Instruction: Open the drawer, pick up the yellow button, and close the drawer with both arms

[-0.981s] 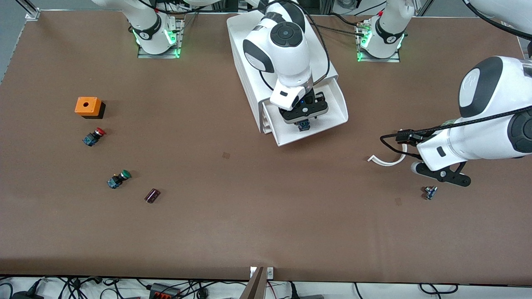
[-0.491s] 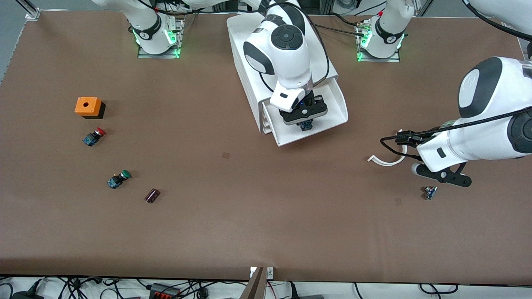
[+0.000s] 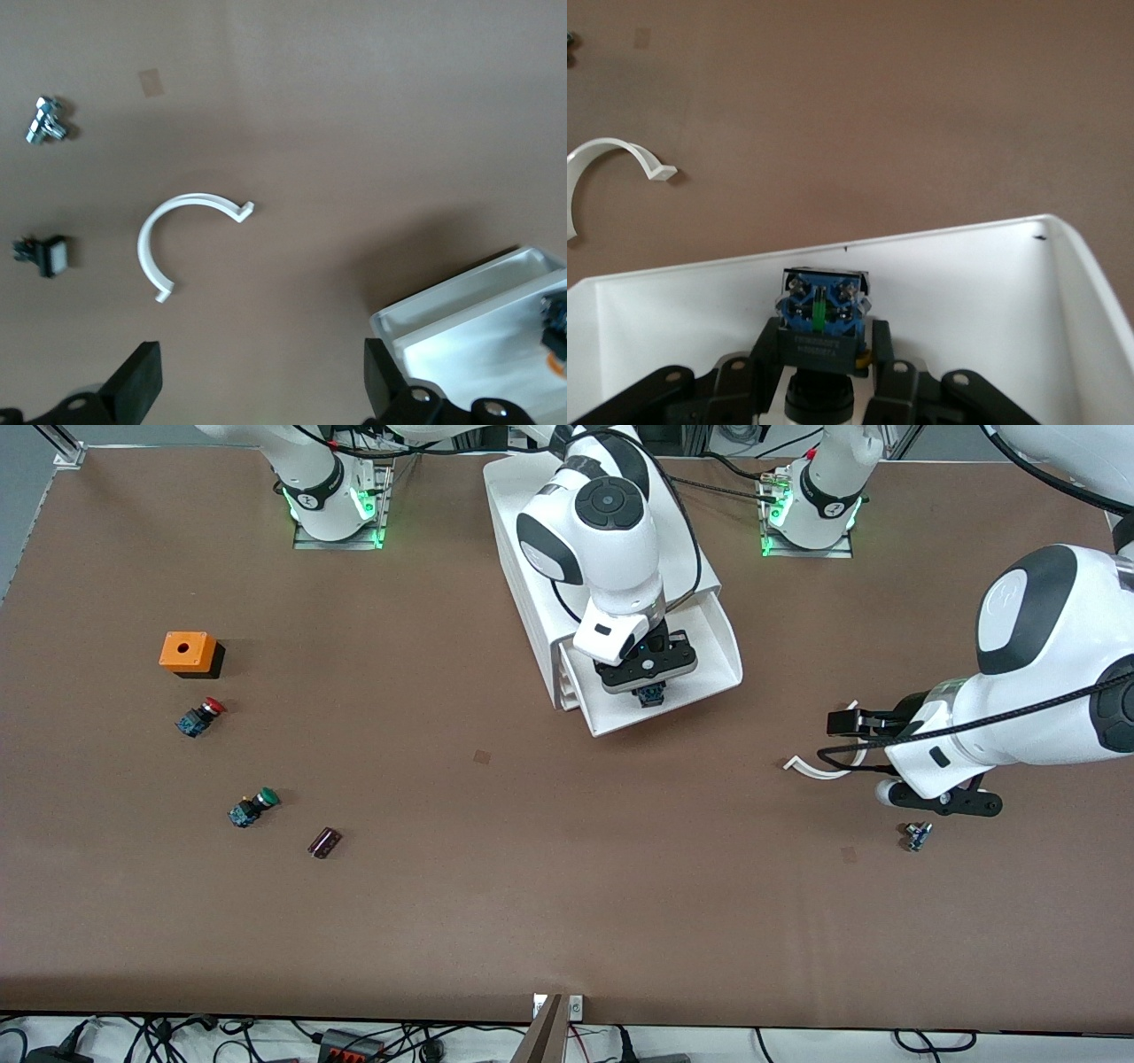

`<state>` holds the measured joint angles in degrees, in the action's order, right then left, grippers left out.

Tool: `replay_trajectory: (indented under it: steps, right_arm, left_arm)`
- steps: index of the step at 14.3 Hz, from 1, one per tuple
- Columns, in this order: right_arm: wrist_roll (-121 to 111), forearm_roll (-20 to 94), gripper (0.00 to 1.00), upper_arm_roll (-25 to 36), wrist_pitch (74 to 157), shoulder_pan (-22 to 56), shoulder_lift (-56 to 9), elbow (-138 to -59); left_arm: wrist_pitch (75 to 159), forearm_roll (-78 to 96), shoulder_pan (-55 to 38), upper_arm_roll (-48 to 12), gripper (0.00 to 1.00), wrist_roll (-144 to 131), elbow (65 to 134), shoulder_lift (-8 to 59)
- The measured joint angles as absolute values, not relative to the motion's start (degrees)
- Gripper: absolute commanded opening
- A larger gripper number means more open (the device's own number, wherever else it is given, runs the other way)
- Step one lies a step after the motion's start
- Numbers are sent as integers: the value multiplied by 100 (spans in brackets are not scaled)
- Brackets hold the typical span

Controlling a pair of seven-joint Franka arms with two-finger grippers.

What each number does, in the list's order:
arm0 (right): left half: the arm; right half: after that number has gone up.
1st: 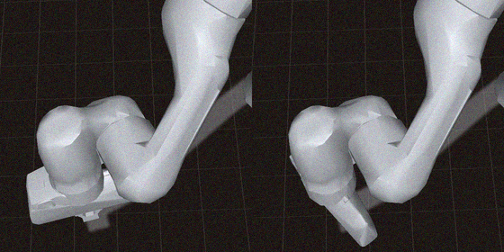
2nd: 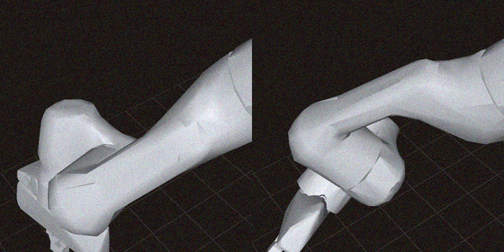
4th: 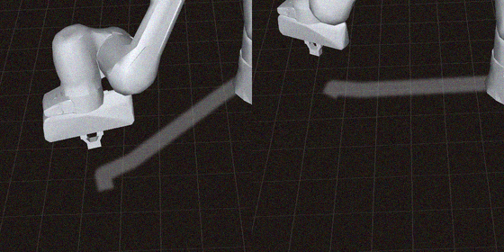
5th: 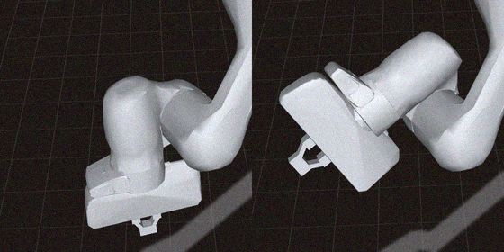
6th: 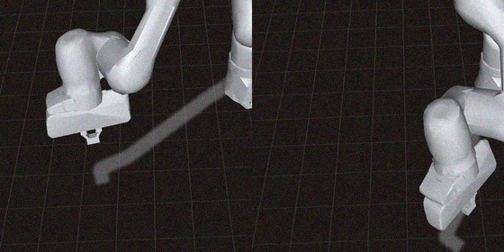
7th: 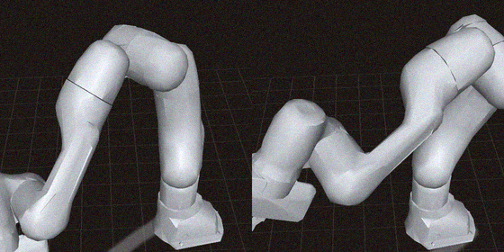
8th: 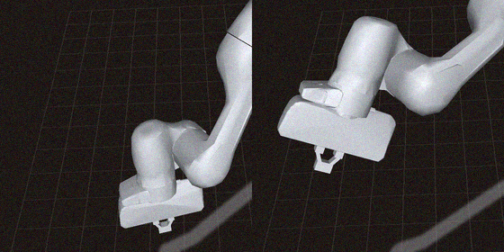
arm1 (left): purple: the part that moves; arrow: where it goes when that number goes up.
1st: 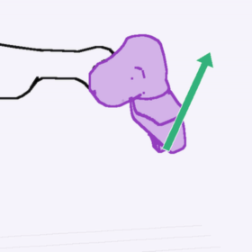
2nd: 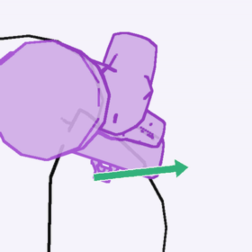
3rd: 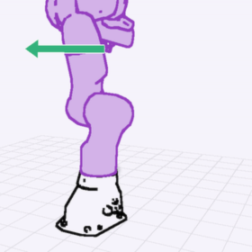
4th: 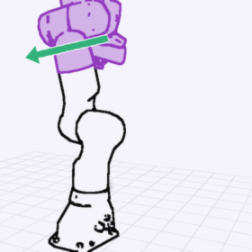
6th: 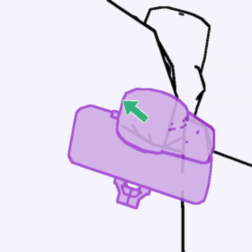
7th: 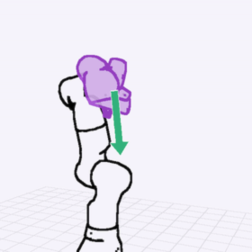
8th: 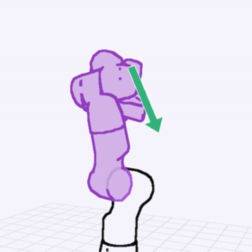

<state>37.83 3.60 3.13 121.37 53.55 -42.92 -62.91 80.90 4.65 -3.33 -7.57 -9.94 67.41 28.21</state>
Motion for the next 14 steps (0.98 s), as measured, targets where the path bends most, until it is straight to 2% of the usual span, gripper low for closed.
replay_trajectory:
  steps: [4,9,14]
  right_arm:
    - [3801,361,0,376,11178,5123,-4116,-5695]
    - [3479,360,0,402,10349,4261,-3901,-5591]
    - [2055,375,0,384,9545,3112,-3910,-5794]
  left_arm:
    - [8713,530,-379,-1024,100,-1872,7004,2778]
    - [10300,530,-410,-1392,100,-2670,8426,2351]
    - [11490,433,-764,-1595,100,-3712,9385,2213]
